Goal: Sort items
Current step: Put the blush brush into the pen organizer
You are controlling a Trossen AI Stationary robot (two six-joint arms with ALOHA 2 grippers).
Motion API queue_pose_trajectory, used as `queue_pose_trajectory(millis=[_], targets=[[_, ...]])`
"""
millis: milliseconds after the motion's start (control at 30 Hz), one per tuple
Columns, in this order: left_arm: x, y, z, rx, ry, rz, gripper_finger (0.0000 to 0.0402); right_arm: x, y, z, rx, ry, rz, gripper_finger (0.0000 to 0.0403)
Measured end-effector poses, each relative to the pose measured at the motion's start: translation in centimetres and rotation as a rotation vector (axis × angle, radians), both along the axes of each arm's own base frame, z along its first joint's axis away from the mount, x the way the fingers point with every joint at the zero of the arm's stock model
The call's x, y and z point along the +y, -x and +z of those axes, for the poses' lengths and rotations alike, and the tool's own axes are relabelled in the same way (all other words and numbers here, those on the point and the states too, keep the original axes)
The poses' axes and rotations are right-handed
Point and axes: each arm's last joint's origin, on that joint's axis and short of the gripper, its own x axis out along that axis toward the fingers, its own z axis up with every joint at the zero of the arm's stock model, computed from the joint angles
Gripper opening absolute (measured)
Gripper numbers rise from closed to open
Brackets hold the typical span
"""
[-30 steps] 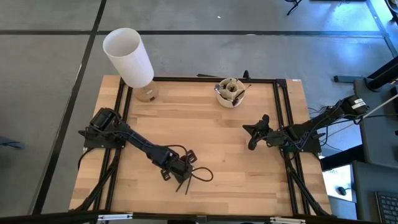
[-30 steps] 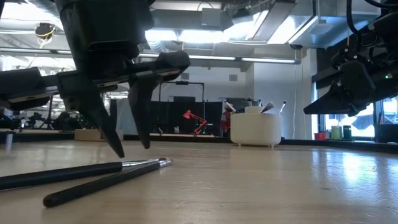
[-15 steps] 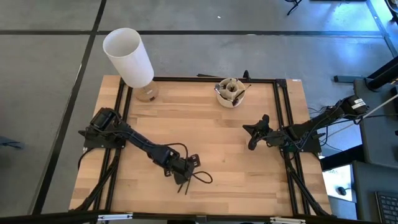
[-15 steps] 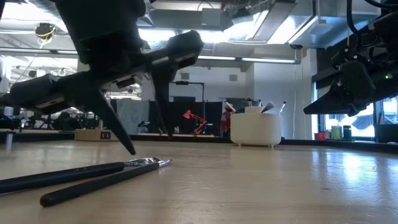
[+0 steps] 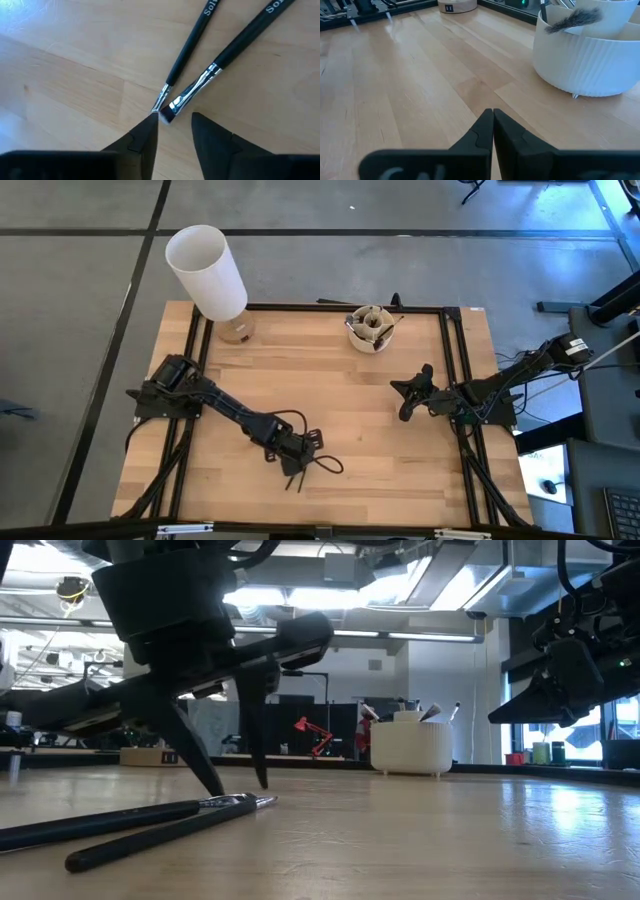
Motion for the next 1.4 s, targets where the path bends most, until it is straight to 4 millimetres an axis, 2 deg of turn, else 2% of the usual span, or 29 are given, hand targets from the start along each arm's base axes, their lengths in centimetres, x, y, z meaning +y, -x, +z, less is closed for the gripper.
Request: queue_pose_trajectory(millis=[267, 633, 833, 1067, 1200, 1400], targets=[[0.6, -0.1, -0.1, 0.013, 0.024, 0.024, 0.0061, 0.0, 0.0, 0.0, -0.002, -0.003, -0.001, 0.0013], [0.6, -0.4, -0.1, -0.015, 0.037, 0.039, 0.0045, 0.0, 0.0, 0.0, -0.001, -0.001, 0.0, 0.0013], [0.8, -0.3, -0.1, -0.001, 0.053, 0.123, 0.0005, 0.0, 0.0, 0.0, 0.0, 0.0, 0.0, 0.0013], [1.8, 0.6, 1.1, -0.005, -0.047, 0.212, 0.0001, 0.0, 0.0, 0.0, -0.002, -0.003, 0.0, 0.0013], [2.2, 1.0, 2.5, -0.028, -0.085, 0.257, 0.0005, 0.0, 0.0, 0.0, -0.007, -0.005, -0.001, 0.0013], [2.0, 0.5, 2.9, -0.07, 0.019, 0.289, 0.0028, 0.0, 0.0, 0.1, -0.008, -0.005, 0.0, 0.0013]])
